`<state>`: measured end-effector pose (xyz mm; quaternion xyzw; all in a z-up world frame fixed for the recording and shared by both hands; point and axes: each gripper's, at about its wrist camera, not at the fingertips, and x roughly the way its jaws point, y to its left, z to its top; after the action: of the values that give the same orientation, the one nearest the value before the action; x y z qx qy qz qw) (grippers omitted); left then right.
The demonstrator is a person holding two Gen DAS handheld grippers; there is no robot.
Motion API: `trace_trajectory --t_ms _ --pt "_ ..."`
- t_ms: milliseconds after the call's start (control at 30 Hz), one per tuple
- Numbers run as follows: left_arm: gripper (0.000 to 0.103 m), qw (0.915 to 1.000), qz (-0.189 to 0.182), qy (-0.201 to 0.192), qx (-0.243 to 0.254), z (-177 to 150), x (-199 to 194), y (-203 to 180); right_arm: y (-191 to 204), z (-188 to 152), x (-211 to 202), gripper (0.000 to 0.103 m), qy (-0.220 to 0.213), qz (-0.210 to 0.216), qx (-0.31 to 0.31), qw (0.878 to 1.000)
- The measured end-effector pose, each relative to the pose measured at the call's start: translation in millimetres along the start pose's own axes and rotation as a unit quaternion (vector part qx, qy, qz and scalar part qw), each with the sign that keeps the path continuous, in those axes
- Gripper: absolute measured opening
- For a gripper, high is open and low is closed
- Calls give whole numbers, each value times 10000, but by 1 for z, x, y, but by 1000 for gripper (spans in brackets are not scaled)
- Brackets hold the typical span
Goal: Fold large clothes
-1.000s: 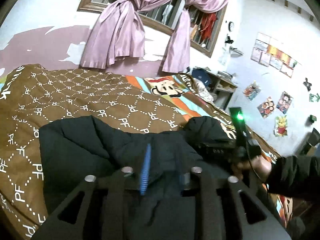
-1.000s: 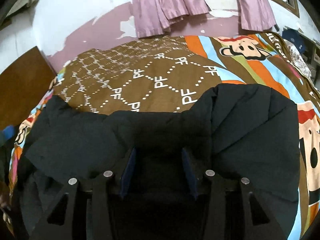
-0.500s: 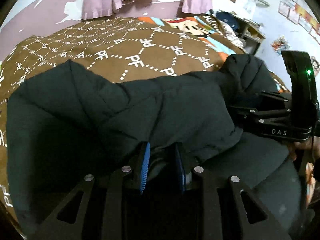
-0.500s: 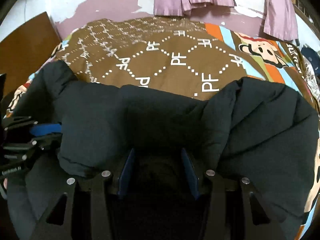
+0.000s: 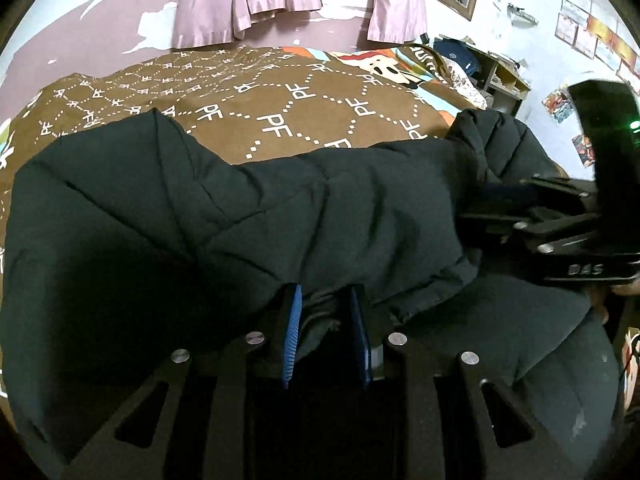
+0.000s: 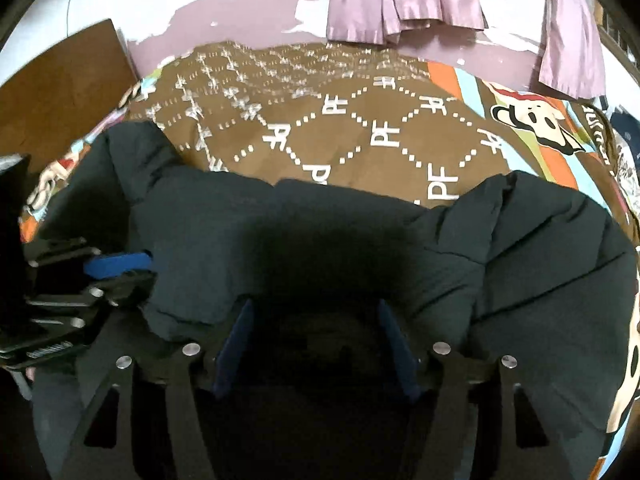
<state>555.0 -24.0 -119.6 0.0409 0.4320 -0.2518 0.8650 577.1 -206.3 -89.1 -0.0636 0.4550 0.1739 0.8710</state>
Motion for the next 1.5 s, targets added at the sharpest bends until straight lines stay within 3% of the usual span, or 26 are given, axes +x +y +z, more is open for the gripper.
trace_trajectory --t_ms 100,167,400,467,533,733,800,933,1000,1033,1133,1300,1500 --pt "22 10000 -10 50 -8 0 1 0 14 2 18 63 296 -410 -480 9976" --pt "22 9999 -6 109 -22 1 5 1 13 2 28 64 380 -435 -449 9973" --pt "22 9999 80 49 49 -1 -4 -5 19 -12 10 63 -119 -741 -457 9961" --pt "27 9998 216 27 12 0 -14 -6 21 -14 -1 66 -222 -761 -420 9960" --pt "42 9993 364 -4 -111 1 -28 -8 19 -15 -16 68 -338 -637 -287 9970" --pt "58 9961 239 -265 -811 -2 -66 -5 26 -22 -60 80 -809 -513 79 9954" --pt "72 9940 288 -335 -999 -3 -82 -9 34 -27 -77 82 -995 -510 110 9937" --pt "78 9924 545 -697 -859 -9 -120 -27 47 -41 -106 86 -1213 -585 257 9906" --pt "94 9900 806 -884 -753 -13 -139 -35 53 -46 -117 89 -1245 -664 296 9896" --pt "97 9886 865 -984 -746 -17 -147 -38 55 -49 -124 92 -1290 -666 317 9889" --pt "98 9840 966 -1257 -813 -28 -172 -43 59 -59 -144 100 -1481 -604 388 9864" --pt "101 9802 1085 -1518 -660 -50 -206 -60 66 -78 -176 102 -1656 -428 658 9831" --pt "101 9828 1048 -1484 -339 -80 -234 -90 86 -105 -218 103 -1738 -260 638 9824"
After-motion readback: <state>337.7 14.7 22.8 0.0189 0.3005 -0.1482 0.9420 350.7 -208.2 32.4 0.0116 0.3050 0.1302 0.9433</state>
